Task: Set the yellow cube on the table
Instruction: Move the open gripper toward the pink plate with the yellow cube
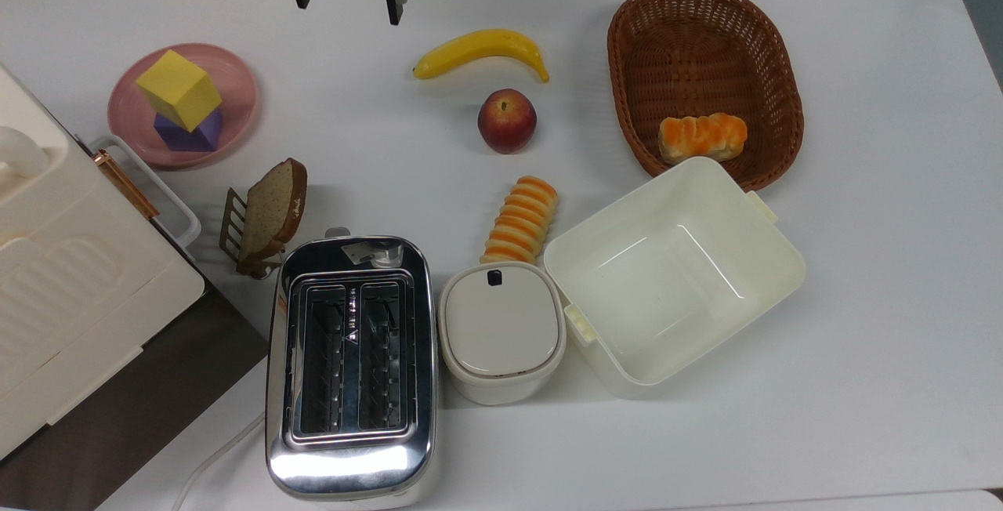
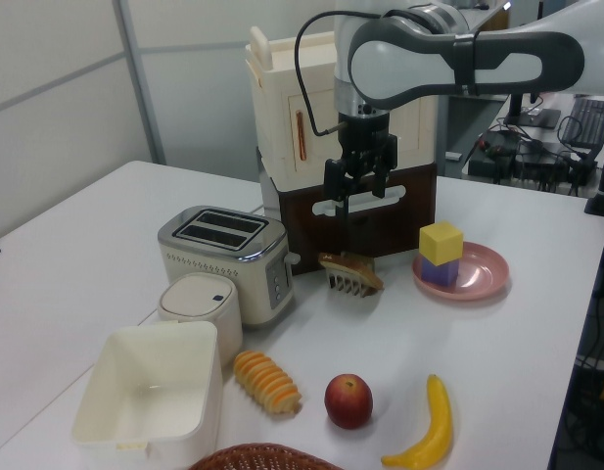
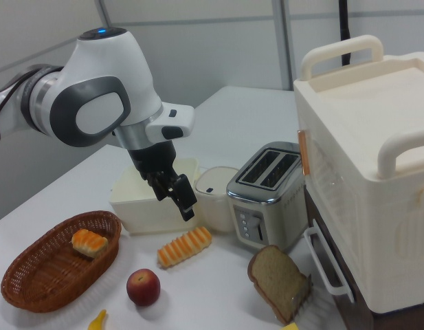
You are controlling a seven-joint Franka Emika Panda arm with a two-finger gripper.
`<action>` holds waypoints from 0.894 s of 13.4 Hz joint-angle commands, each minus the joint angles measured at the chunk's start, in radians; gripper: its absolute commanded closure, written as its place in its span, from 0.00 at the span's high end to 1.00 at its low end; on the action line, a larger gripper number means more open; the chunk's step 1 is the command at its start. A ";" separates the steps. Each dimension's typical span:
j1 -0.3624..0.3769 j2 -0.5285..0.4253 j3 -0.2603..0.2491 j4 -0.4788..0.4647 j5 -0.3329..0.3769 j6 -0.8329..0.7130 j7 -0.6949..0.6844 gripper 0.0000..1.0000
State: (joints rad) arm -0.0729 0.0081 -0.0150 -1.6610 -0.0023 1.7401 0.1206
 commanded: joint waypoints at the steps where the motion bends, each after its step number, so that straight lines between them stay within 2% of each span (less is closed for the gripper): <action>1: -0.004 -0.014 0.001 0.009 0.024 -0.039 -0.024 1.00; 3: -0.005 -0.023 0.001 0.004 0.024 -0.100 -0.027 1.00; 4: -0.013 -0.055 0.001 -0.032 0.024 -0.117 -0.025 1.00; 6: -0.062 -0.146 0.000 -0.177 0.024 -0.104 -0.016 1.00; 8: -0.111 -0.189 -0.003 -0.256 0.025 -0.082 -0.012 1.00; 10: -0.209 -0.221 -0.005 -0.354 0.024 0.071 -0.010 1.00; 12: -0.278 -0.206 -0.011 -0.393 0.021 0.212 -0.021 1.00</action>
State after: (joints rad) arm -0.2814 -0.1625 -0.0234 -1.9613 -0.0022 1.8056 0.1207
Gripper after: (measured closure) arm 0.000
